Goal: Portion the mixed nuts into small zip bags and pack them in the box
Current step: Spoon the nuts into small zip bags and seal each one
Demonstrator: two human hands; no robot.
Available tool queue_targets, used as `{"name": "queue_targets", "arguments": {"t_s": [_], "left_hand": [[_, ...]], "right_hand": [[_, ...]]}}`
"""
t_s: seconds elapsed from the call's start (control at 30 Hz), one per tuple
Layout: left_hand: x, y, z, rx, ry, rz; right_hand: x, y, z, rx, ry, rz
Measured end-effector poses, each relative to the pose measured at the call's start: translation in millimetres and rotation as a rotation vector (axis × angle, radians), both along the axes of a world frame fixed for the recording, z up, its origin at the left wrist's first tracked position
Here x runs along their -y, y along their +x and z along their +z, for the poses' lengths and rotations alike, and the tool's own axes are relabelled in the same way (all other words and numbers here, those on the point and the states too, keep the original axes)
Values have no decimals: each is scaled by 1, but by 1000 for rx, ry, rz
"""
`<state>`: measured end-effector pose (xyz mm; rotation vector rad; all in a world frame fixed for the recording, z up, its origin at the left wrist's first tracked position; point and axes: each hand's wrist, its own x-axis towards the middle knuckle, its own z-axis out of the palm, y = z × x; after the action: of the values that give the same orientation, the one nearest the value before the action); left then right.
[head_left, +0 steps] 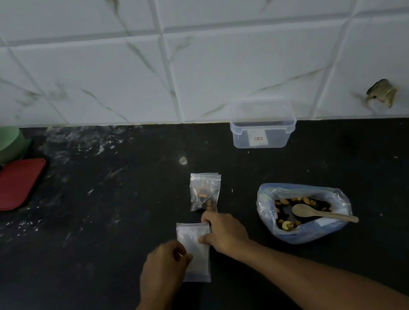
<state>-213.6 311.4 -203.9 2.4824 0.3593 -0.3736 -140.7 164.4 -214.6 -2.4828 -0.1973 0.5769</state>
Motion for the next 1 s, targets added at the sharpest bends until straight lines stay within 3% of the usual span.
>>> {"name": "queue_targets", "arguments": {"t_s": [0.4, 0.6, 0.73, 1.0], "left_hand": [[0, -11, -6, -29, -22, -21], [5, -7, 6, -5, -36, -27], [20, 9, 29, 86, -143, 44], [27, 32, 27, -108, -64, 39]], "right_hand": [[0, -8, -1, 104, 0, 75], [13, -17, 10, 123, 125, 51], [28, -13, 30, 32, 256, 44], [17, -6, 9, -226, 285, -24]]}}
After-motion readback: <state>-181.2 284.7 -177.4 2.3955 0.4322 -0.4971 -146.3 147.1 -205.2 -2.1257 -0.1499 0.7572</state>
